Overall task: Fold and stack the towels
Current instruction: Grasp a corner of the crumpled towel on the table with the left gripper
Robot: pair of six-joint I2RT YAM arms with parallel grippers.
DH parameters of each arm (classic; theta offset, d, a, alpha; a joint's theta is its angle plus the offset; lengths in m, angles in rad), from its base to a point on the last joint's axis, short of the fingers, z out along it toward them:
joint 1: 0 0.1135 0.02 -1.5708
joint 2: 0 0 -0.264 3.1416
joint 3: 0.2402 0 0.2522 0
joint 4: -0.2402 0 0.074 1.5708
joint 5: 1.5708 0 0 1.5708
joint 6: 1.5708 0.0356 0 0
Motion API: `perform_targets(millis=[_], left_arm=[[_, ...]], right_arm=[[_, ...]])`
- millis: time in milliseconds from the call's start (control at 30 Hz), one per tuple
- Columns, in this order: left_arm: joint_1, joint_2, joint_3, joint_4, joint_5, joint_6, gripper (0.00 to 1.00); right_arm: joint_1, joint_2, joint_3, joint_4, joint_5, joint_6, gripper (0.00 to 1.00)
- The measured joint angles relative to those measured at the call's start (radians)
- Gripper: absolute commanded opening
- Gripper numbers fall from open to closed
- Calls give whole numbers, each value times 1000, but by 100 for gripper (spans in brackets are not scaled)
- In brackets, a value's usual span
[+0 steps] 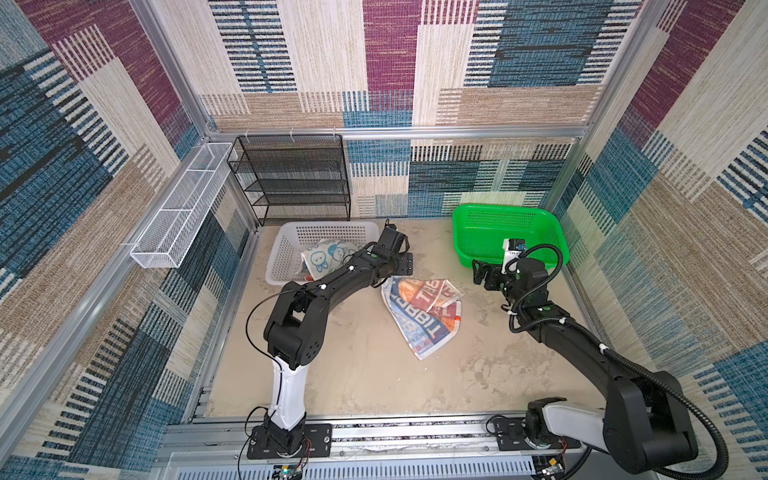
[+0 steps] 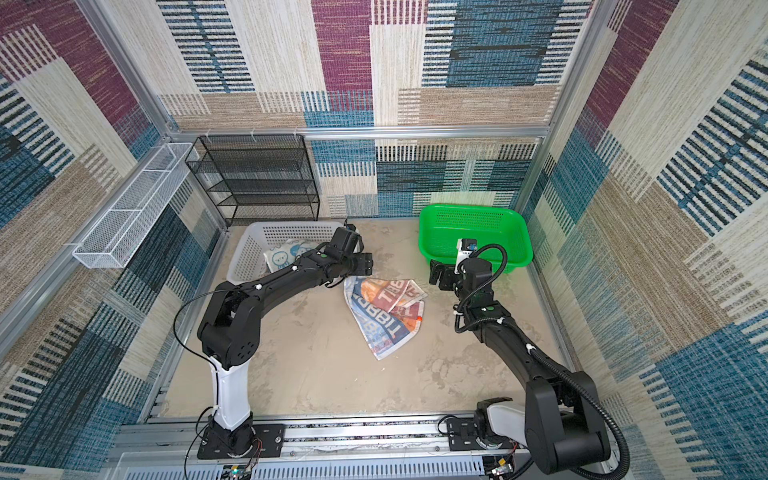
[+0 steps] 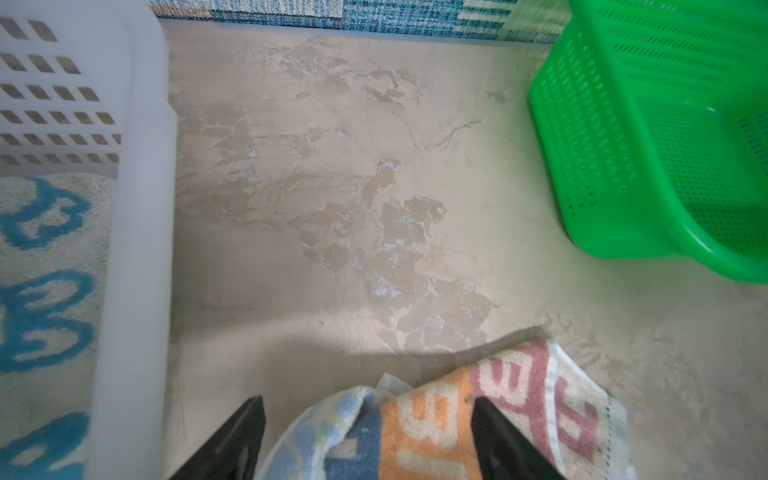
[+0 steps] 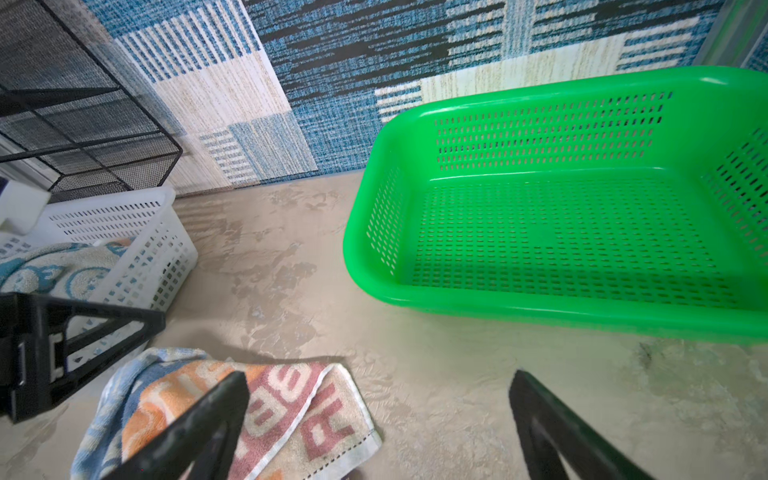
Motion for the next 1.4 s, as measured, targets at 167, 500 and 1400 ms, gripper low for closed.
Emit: perform_targets(millis=[167, 500, 1400], left_arm=[[52, -3, -30, -20, -8, -8, 82], [45, -146, -168, 4, 43, 76, 82], [-418, -432, -569, 45, 63, 392, 71]], right_arm=[[37, 5, 1, 0, -21, -36, 100], [68, 54, 33, -45, 2, -50, 100], [68, 152, 106, -169, 81, -25, 100]])
